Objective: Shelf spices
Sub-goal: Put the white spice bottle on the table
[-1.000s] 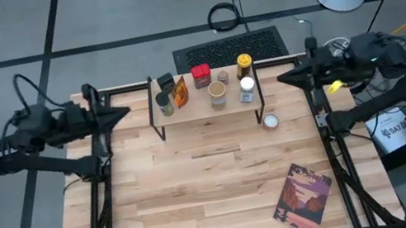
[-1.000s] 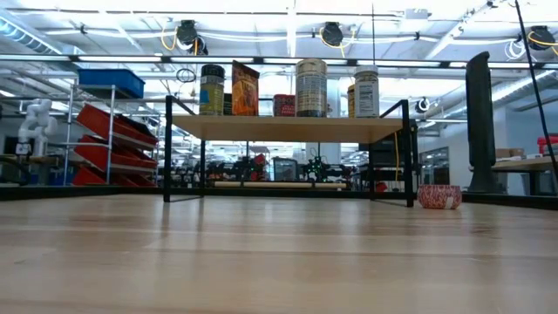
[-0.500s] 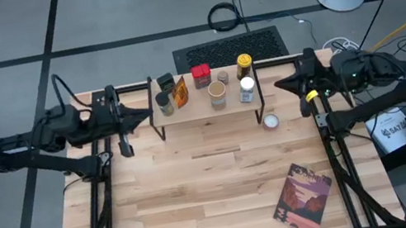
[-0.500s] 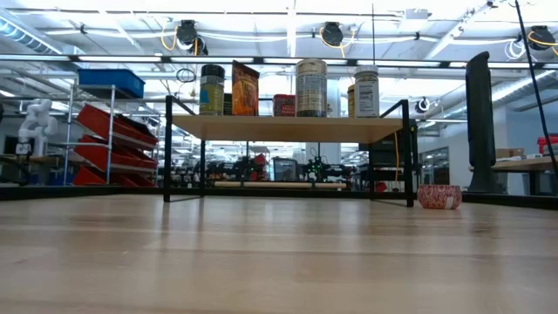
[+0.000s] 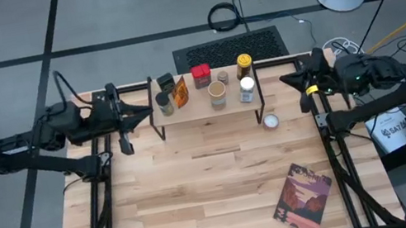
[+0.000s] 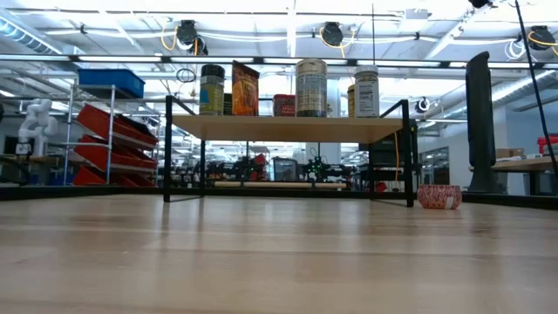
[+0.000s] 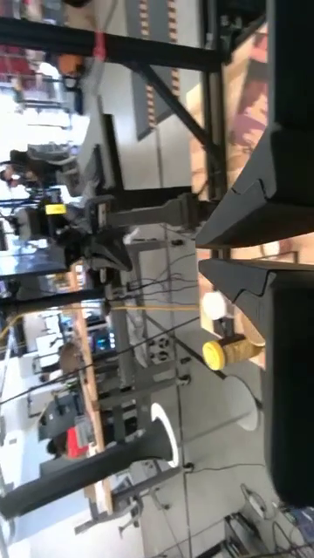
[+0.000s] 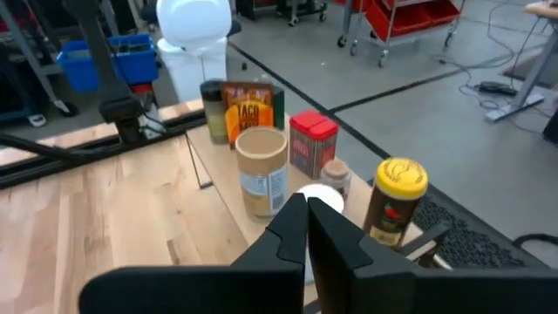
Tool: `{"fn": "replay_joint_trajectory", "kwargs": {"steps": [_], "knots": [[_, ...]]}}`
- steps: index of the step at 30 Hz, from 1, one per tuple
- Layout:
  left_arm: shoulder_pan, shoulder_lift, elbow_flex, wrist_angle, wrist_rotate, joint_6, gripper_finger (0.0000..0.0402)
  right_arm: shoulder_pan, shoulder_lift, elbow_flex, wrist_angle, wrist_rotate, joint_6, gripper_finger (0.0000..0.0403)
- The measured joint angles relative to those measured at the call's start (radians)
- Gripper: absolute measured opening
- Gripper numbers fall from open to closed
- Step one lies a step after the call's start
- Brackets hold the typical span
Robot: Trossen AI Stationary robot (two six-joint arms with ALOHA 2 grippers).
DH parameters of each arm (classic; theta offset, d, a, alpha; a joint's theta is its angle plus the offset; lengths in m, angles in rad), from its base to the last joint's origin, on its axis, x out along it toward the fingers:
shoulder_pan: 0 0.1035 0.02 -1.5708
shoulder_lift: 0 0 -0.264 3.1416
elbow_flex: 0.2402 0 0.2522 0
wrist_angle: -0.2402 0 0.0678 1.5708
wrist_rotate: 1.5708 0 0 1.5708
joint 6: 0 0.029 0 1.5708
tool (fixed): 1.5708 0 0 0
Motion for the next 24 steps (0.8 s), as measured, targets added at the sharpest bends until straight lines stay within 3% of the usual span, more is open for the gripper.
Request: {"fn": "replay_joint_trajectory", "kwargs": {"steps": [5, 9, 17, 24], "knots": [[0.000, 0.012, 0.000, -0.039, 0.000, 0.000, 0.0040, 0.000, 0.000, -0.057, 0.001, 0.001, 0.043, 0.0004], [0.000, 0.031, 0.000, -0.032, 0.001, -0.001, 0.0040, 0.000, 0.001, -0.093, 0.008, 0.002, 0.076, 0.0033], [0.000, 0.073, 0.000, 0.059, 0.000, 0.000, 0.0041, -0.001, 0.028, -0.100, 0.043, 0.028, 0.081, 0.0130], [0.000, 0.092, 0.000, 0.090, 0.000, 0.010, 0.0041, -0.023, 0.126, -0.100, 0.079, 0.052, -0.010, 0.0230]]}}
